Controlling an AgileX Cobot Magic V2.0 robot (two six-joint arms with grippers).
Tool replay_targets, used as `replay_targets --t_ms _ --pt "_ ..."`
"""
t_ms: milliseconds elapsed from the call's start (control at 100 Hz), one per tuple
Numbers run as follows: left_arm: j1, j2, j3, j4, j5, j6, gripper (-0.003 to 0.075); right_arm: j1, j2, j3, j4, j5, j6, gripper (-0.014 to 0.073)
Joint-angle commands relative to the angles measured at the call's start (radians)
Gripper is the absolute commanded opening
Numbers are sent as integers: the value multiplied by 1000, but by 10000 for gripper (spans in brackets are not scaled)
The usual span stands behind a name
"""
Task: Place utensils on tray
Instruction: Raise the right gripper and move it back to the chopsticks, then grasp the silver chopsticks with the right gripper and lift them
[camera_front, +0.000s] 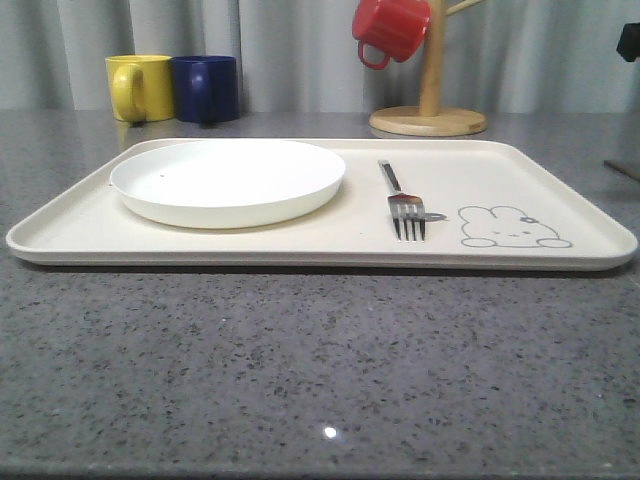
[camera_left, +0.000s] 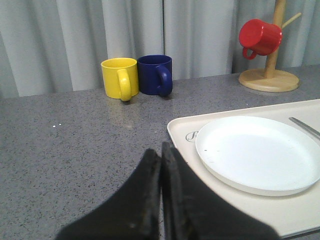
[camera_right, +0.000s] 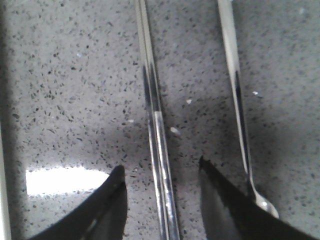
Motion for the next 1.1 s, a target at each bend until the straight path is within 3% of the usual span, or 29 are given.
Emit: replay_targets --t_ms 0,1090 --pt "-5 7 -28 -15 -81 -5 -18 -8 -31 -9 -6 -59 -14 350" --pt "-5 7 -28 -15 -81 -5 -18 -8 49 -6 -3 -76 -28 350"
